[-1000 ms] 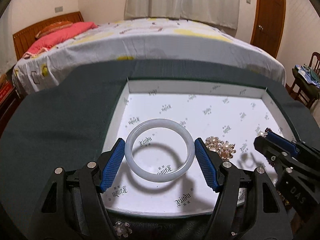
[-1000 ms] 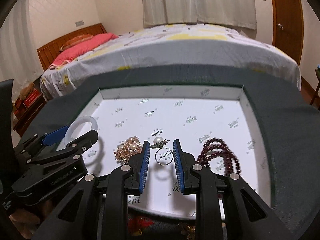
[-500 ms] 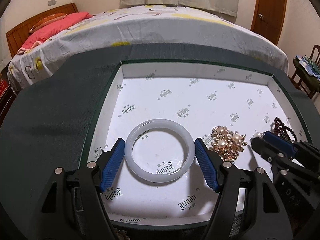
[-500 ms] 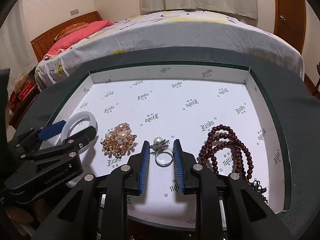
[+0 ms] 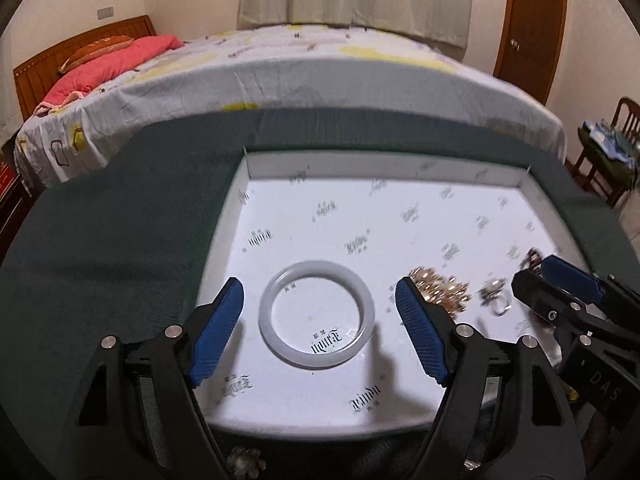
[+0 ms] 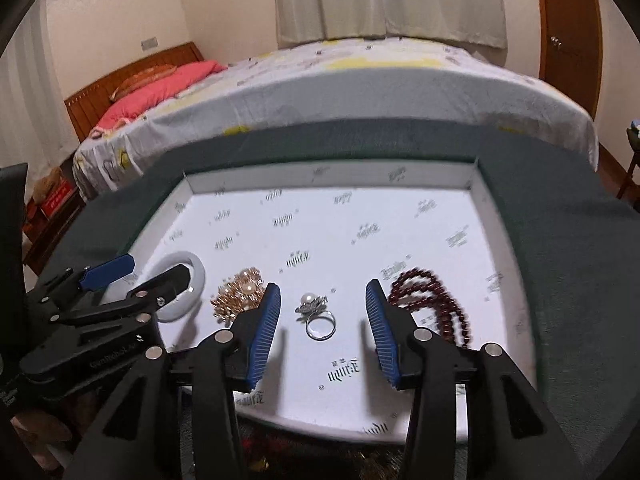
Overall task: Organize jewelry
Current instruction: 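Carry bangle and ring into the white box and open both grippers, then lower the left gripper onto the black tassel pendant and close it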
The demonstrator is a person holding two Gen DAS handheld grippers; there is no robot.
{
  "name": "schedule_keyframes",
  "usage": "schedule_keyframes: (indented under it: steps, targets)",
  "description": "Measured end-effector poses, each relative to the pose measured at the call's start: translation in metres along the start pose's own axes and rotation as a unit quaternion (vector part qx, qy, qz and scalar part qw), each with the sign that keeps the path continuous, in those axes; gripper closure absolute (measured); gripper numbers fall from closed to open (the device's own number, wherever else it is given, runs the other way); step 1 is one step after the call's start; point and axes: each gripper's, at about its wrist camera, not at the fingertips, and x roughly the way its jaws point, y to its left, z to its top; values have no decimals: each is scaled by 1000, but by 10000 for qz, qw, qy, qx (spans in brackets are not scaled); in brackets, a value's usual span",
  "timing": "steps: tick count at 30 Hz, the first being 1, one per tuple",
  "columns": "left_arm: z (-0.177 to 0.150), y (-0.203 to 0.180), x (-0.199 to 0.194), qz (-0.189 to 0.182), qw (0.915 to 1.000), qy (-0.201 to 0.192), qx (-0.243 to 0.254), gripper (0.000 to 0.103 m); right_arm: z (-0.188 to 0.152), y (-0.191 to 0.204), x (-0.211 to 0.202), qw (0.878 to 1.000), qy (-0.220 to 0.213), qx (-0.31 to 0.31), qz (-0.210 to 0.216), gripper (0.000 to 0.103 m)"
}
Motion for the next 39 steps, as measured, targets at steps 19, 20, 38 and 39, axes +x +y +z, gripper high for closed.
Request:
schedule_keyframes:
  steps: [19,20,38,39]
  targets:
    - [-65,19,-103,177,9992,-277,-241,16,-73,-3,-90,10000,-45,-23,48,59]
    - [-71,18,-105,209,9992,-266,-233,16,-79,-3,-91,10000,-11,-13,52,59]
    - [-111,46,-88,467,9978,154,-441,34,-103,1,-86,9996,236,-22,166,59]
    - [-112,46,-86,465,9978,169,-450,35,-104,1,-85,9995,249,-17,173,59]
